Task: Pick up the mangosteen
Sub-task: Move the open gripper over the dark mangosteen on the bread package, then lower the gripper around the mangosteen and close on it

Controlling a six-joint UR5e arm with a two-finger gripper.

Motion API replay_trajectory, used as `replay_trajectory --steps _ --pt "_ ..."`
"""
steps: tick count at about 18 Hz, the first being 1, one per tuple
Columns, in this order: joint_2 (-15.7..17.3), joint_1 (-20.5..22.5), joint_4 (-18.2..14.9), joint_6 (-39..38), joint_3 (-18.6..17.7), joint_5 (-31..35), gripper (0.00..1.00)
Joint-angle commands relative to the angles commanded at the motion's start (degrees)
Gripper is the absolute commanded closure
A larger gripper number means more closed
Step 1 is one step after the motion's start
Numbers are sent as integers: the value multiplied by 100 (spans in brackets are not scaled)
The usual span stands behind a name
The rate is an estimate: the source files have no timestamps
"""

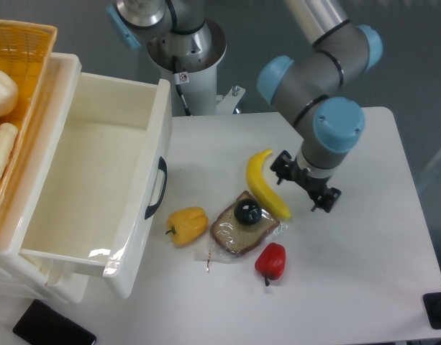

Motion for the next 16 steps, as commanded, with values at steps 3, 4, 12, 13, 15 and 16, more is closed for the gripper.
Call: replay_trajectory --steps 3,4,12,13,15,16 --pt "-61 -184 9 -378 -18 -9 0" --pt "-88 -220 9 -414 -18 -9 0" --pt "-342 -527 35 -1056 113 -246 0" --pt "-369 -554 35 -1082 131 -246 0" --pt "-422 -624 105 -1170 131 -246 0" --pt "-439 -642 105 -1205 131 -246 0"
